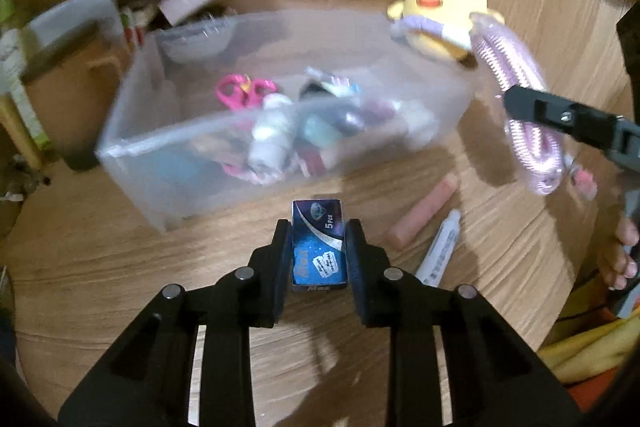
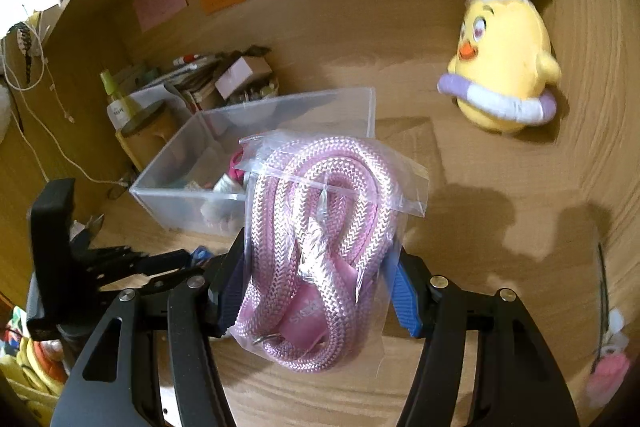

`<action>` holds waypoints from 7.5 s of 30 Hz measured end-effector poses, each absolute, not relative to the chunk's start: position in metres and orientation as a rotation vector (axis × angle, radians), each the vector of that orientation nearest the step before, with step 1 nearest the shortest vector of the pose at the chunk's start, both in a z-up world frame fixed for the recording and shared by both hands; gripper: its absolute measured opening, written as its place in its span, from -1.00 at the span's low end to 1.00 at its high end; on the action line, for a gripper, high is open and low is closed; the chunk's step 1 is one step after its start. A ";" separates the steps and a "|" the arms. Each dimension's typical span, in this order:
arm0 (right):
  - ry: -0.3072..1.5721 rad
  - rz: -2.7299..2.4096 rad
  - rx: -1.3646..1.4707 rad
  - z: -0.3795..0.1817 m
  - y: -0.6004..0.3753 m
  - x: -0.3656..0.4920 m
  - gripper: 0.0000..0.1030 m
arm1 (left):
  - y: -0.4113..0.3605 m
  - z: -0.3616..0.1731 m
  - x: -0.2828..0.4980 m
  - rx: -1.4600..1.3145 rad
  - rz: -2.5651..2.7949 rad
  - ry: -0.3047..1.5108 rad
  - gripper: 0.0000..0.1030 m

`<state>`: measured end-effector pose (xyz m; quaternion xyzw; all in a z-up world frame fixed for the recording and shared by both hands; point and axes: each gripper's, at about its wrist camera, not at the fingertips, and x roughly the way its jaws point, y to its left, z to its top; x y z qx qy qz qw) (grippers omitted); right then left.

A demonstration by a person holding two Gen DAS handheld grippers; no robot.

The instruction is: Organize objects

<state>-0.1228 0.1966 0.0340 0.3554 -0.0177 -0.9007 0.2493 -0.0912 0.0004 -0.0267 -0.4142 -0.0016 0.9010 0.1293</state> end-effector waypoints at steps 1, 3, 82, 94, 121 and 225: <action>-0.041 -2.460 0.948 0.039 0.195 -0.124 0.12 | -0.003 -0.019 -0.089 -1.174 2.636 -0.017 -0.48; -0.031 -2.474 0.914 0.047 0.191 -0.127 0.12 | -0.009 -0.007 -0.085 -1.124 2.660 -0.042 -0.48; 0.165 -2.368 1.188 -0.032 0.161 -0.095 -0.71 | 0.008 -0.040 -0.084 -1.279 2.646 0.028 0.79; 0.082 -2.429 1.153 -0.018 0.198 -0.118 -0.71 | 0.045 -0.040 -0.130 -1.286 2.587 0.118 0.78; 0.052 -2.369 1.164 -0.018 0.215 -0.122 -0.71 | 0.074 -0.037 -0.117 -1.259 2.448 0.156 0.40; 0.084 -2.450 0.867 0.041 0.168 -0.107 0.64 | -0.027 0.011 -0.079 -0.992 2.875 -0.179 0.87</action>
